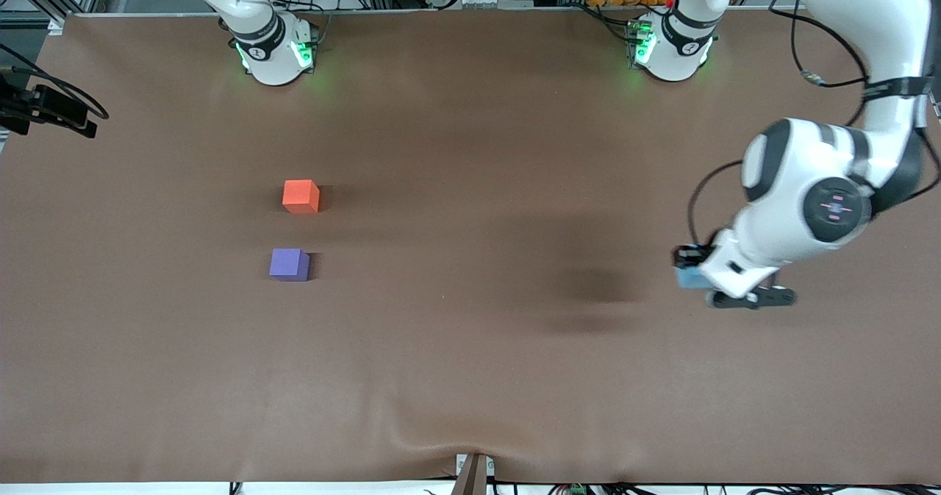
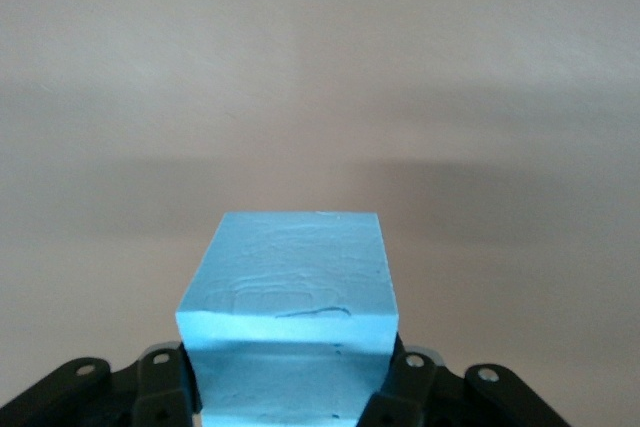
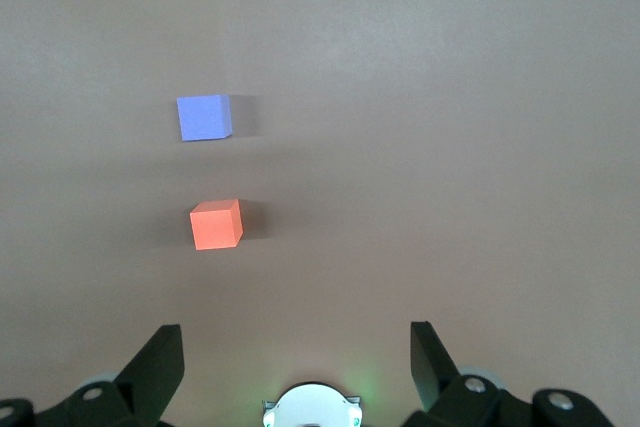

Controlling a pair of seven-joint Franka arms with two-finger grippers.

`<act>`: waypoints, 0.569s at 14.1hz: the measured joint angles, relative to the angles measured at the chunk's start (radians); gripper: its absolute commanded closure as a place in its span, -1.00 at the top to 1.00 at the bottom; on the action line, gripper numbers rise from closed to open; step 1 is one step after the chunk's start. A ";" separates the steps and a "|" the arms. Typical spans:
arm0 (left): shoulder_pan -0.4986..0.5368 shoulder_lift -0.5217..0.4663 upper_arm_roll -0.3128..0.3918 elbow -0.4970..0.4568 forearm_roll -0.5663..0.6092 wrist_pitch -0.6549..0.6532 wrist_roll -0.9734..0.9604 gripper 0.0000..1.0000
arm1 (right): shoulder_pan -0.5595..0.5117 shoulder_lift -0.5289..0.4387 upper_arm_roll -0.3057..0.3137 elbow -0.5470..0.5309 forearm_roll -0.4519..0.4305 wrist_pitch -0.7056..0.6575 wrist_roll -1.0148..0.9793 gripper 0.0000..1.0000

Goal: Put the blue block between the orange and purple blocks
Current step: 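Carry the light-blue cube with the left gripper toward the table's middle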

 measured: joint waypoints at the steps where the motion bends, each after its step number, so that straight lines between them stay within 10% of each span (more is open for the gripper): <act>1: -0.008 0.003 -0.044 -0.005 0.000 -0.008 -0.044 -0.92 | 0.000 0.000 0.000 0.000 0.000 0.000 0.000 1.00; 8: -0.349 0.209 -0.104 0.088 -0.002 0.005 -0.350 -0.92 | -0.001 0.000 0.000 -0.001 0.001 -0.002 0.000 1.00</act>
